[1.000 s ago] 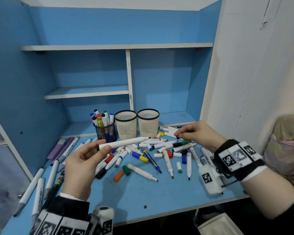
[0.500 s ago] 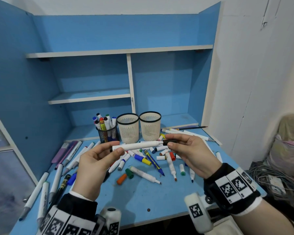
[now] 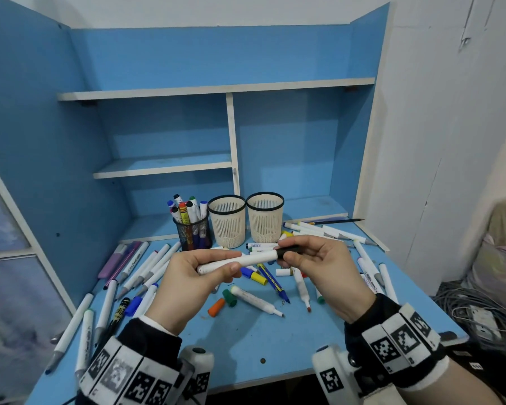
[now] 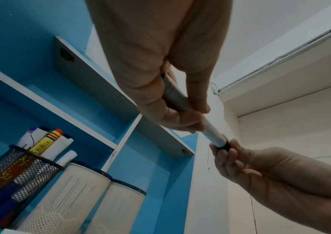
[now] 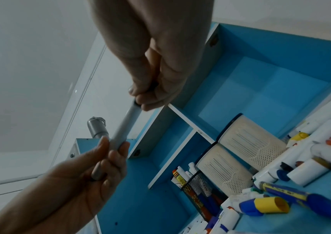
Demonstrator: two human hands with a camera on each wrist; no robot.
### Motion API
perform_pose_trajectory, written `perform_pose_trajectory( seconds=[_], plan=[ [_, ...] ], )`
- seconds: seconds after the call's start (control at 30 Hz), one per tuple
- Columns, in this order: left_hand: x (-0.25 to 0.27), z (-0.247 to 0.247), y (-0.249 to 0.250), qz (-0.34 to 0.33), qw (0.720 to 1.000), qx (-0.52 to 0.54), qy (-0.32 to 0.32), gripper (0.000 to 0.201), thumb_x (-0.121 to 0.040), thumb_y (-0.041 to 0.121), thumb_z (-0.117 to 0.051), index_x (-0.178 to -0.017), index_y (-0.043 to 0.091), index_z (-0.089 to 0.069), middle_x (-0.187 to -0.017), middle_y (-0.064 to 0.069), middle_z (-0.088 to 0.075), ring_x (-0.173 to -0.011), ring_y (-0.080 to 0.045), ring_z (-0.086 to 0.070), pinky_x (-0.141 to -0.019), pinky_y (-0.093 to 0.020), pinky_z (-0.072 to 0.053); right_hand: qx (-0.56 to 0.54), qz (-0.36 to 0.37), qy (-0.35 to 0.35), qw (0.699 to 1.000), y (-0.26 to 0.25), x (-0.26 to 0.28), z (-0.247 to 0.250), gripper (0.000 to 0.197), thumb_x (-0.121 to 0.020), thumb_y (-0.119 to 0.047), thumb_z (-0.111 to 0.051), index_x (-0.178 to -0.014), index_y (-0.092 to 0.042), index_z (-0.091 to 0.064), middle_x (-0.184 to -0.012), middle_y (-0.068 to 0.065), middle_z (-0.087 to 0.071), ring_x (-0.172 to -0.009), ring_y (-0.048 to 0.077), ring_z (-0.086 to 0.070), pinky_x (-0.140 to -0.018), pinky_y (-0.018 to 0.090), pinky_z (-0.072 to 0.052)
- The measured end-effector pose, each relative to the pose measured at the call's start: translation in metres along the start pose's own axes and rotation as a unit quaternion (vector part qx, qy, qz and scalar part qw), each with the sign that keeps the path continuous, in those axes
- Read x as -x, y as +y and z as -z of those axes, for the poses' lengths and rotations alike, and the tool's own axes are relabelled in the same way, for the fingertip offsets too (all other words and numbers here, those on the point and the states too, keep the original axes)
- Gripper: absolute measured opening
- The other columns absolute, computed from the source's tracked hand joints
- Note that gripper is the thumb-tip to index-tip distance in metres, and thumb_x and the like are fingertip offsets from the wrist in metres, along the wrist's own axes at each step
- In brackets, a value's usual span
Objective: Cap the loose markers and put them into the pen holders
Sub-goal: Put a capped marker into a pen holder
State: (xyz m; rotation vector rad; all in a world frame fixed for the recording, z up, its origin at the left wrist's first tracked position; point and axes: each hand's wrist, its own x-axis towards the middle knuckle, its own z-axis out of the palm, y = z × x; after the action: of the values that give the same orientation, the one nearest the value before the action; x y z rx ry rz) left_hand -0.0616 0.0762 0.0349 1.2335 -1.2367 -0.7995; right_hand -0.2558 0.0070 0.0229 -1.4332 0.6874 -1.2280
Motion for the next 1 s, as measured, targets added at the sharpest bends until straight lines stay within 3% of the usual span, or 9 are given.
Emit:
perform_pose_trajectory(
  seconds=[0.1,0.27,0.4,0.5,0.7,0.8,0.87,0.93,1.0],
  plan=[
    [-0.004,-0.002,-0.002,0.021,1.0,0.014,0.003,0.013,-0.082,0.002,-0.066,-0.085,0.013,-0.074,-0.075,-0.013,-0.073,-0.064,-0.018,-0.066,-0.064,-0.028,-0.054,-0.01,0.029,0.033,0.999,0.002,-0.002,-0.006,0.029,-0.081,0.016,-0.058,-0.083,-0.01,-0.069,-0.076,0.0,-0.074,-0.071,0.013,-0.069,-0.067,0.017,-0.054],
    [-0.006,-0.004,-0.007,0.092,0.989,0.117,-0.003,0.012,-0.084,0.006,-0.061,-0.08,0.0,-0.069,-0.061,-0.012,-0.064,-0.048,-0.014,-0.054,-0.045,-0.019,-0.045,-0.011,0.08,0.029,0.996,0.002,-0.004,-0.015,0.037,-0.08,0.021,-0.054,-0.08,-0.013,-0.068,-0.076,-0.003,-0.073,-0.077,0.011,-0.067,-0.074,0.021,-0.054],
    [-0.003,-0.002,-0.016,0.128,0.981,0.146,-0.025,0.02,-0.077,0.02,-0.062,-0.076,0.001,-0.066,-0.055,-0.006,-0.056,-0.044,-0.011,-0.047,-0.042,-0.019,-0.036,-0.01,0.084,-0.002,0.996,-0.001,-0.007,-0.016,0.039,-0.079,0.022,-0.054,-0.081,-0.013,-0.069,-0.076,-0.003,-0.073,-0.079,0.008,-0.068,-0.074,0.017,-0.053],
    [-0.004,0.002,-0.02,0.132,0.98,0.145,-0.031,0.017,-0.083,0.014,-0.058,-0.08,-0.001,-0.065,-0.056,-0.007,-0.057,-0.045,-0.011,-0.05,-0.045,-0.018,-0.041,0.031,0.07,-0.028,0.997,-0.001,-0.01,-0.015,0.037,-0.078,0.021,-0.057,-0.081,-0.013,-0.071,-0.079,-0.001,-0.074,-0.08,0.011,-0.069,-0.075,0.019,-0.053],
    [-0.024,0.029,-0.007,0.101,0.992,0.073,-0.024,0.02,-0.079,0.022,-0.059,-0.083,0.007,-0.072,-0.074,-0.014,-0.069,-0.067,-0.022,-0.052,-0.059,-0.026,-0.044,0.056,0.022,-0.04,0.997,0.001,-0.018,-0.012,0.036,-0.077,0.015,-0.063,-0.083,-0.019,-0.073,-0.083,0.0,-0.075,-0.08,0.014,-0.069,-0.08,0.026,-0.056],
    [-0.041,0.048,0.004,0.07,0.997,-0.006,0.013,0.011,-0.077,0.016,-0.069,-0.081,0.006,-0.071,-0.07,-0.013,-0.068,-0.056,-0.014,-0.052,-0.05,-0.018,-0.043,0.078,0.011,-0.043,0.996,0.006,-0.022,-0.016,0.035,-0.077,0.013,-0.065,-0.093,-0.018,-0.07,-0.086,-0.003,-0.074,-0.078,0.006,-0.068,-0.074,0.018,-0.054],
    [-0.053,0.062,0.012,0.031,0.997,-0.052,0.057,0.008,-0.078,0.006,-0.071,-0.084,0.003,-0.068,-0.067,-0.01,-0.067,-0.05,-0.008,-0.057,-0.048,-0.014,-0.046,0.127,0.002,-0.055,0.99,0.013,-0.026,-0.018,0.036,-0.08,0.011,-0.065,-0.098,-0.021,-0.068,-0.089,0.001,-0.072,-0.078,0.005,-0.067,-0.077,0.019,-0.054],
    [-0.067,0.077,0.017,-0.006,0.991,-0.086,0.1,0.011,-0.075,0.002,-0.074,-0.082,0.006,-0.066,-0.075,-0.014,-0.068,-0.059,-0.014,-0.063,-0.058,-0.019,-0.053,0.194,-0.034,-0.088,0.976,0.02,-0.032,-0.018,0.031,-0.082,0.005,-0.064,-0.098,-0.021,-0.068,-0.091,0.006,-0.071,-0.079,0.009,-0.065,-0.079,0.018,-0.053],
    [-0.081,0.092,0.02,-0.03,0.981,-0.138,0.137,0.018,-0.071,0.001,-0.078,-0.08,0.009,-0.065,-0.078,-0.017,-0.07,-0.069,-0.023,-0.066,-0.072,-0.029,-0.055,0.321,-0.079,-0.152,0.932,0.028,-0.038,-0.018,0.021,-0.084,-0.005,-0.066,-0.099,-0.017,-0.072,-0.094,0.003,-0.072,-0.081,0.006,-0.064,-0.077,0.012,-0.05]
  ],
)
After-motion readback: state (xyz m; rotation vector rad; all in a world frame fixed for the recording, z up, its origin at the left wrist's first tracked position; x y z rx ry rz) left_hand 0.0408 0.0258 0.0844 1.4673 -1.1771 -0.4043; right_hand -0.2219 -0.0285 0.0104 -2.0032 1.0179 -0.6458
